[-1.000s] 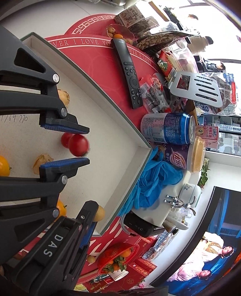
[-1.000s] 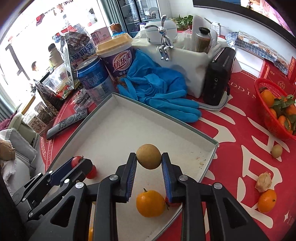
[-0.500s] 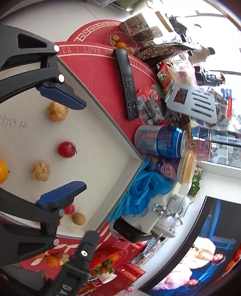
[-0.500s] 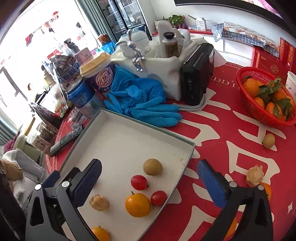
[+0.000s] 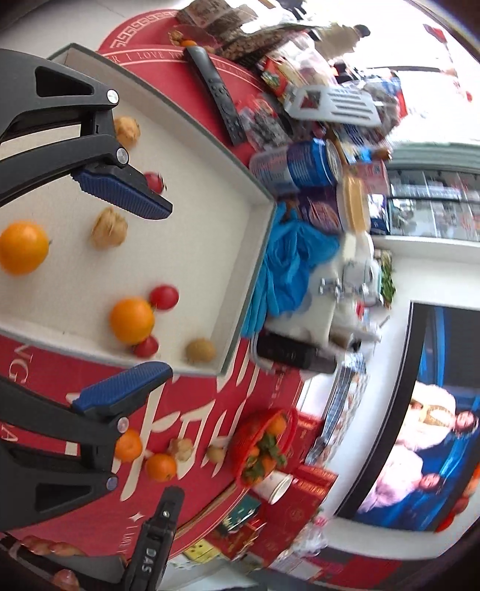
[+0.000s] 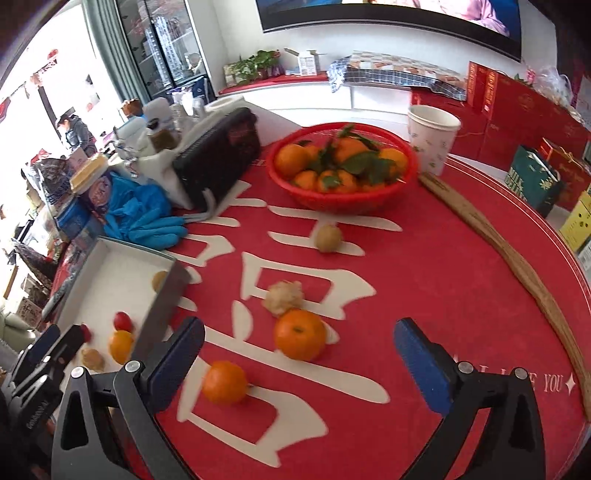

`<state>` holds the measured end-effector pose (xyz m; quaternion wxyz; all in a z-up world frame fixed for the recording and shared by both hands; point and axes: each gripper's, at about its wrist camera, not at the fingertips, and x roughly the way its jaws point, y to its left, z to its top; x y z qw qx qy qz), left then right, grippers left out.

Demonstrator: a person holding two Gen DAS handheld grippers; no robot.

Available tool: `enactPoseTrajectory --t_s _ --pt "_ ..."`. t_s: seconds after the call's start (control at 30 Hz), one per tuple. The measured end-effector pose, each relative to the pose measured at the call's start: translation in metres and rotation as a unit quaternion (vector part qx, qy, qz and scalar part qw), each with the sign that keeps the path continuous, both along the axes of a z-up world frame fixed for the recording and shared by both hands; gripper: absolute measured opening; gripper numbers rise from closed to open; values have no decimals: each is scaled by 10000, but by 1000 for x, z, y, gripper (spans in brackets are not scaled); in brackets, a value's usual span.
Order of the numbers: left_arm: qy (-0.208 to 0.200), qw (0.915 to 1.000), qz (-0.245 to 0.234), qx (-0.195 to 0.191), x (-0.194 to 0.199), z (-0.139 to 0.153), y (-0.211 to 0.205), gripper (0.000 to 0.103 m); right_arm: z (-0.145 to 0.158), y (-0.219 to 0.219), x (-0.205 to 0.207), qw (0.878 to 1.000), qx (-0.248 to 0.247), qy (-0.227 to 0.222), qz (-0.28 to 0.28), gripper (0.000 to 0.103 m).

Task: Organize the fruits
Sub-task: 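Grasp an orange with the left tool while the right tool grasps another orange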

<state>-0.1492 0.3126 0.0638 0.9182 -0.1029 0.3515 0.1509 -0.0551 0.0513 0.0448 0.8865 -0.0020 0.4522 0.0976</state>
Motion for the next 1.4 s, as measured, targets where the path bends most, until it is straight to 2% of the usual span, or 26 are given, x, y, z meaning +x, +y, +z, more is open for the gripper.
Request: enactPoseTrajectory --t_s 0.1,0.27,0.47,0.5,0.57,0.63,0.7,0.73,0.77,1.0,1.27,1.33,1.37,1.4 --pt "-71 9991 -409 78 0 2 -22 82 -13 -24 -6 9998 -143 99 -130 103" --pt "-37 9927 -1189 196 0 0 -58 82 -35 -30 -4 9995 -224 180 -119 103" --pt "163 9877 -1522 323 4 -9 -76 82 -43 -14 5 9998 -174 57 117 102" --pt "198 9872 -1550 308 5 -10 -76 82 -45 -10 7 9997 -177 41 136 99" --pt "262 9864 -1606 246 6 -13 -78 82 -51 -5 10 9996 -166 114 208 76" --pt "314 9856 -1645 217 8 -17 -81 82 -53 0 10 9992 -305 20 250 74" --pt "362 9847 -1686 243 9 -19 -85 82 -54 3 9 9988 -363 -49 324 58" --pt "384 9842 -1711 259 10 -20 -87 82 -53 4 9 9985 -393 -93 368 41" --pt "412 9834 -1743 274 12 -22 -90 82 -53 4 8 9983 -418 -127 389 39" --pt "595 9801 -1852 386 31 -29 -114 82 -51 -35 -20 9991 -381 -134 108 39" --pt "1207 9782 -1659 308 70 -56 -126 81 -49 -79 -46 9997 -22 -168 -156 39" --pt "1147 9798 -1621 216 70 -55 -124 75 -48 -81 -47 9996 -62 -225 -130 39" --pt "1090 9804 -1625 247 69 -53 -125 65 -47 -81 -48 9995 -111 -264 -127 39" --pt "1037 9803 -1657 269 67 -52 -126 45 -47 -82 -50 9994 -134 -288 -121 39"
